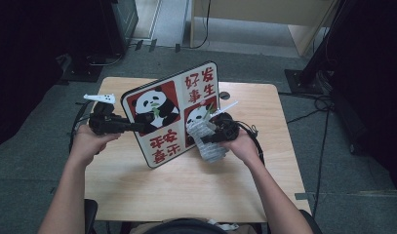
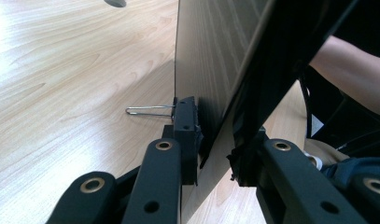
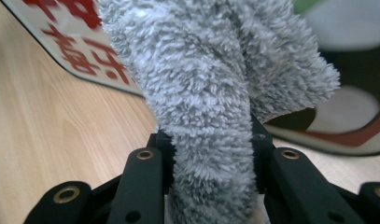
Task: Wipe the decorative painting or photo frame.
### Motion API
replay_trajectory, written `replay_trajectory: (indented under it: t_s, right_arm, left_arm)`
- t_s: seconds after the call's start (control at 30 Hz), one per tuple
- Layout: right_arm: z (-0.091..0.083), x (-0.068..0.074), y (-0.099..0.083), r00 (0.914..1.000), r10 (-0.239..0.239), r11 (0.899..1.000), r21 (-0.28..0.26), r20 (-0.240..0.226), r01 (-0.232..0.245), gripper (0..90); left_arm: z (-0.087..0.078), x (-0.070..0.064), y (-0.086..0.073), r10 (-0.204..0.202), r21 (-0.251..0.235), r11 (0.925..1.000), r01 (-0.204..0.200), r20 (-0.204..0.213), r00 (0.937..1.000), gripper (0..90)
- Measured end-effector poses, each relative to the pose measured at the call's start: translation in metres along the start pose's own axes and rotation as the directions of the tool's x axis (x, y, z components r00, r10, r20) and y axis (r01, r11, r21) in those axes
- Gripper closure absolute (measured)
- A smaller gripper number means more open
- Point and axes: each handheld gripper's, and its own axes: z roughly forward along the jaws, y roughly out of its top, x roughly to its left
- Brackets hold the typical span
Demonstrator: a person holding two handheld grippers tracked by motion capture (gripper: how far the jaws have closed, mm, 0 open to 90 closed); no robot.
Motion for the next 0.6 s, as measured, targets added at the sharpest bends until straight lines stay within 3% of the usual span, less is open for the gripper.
replay_trajectory:
  t_s: [0.6]
  right_arm:
    - [-0.057,0.025,0.059,0.996,-0.086,0.995,-0.045,0.025,0.087,68.1]
  left_arm:
    - [0.0,0.0,0.0,-0.001,-0.002,1.0,0.001,-0.002,1.0,75.8]
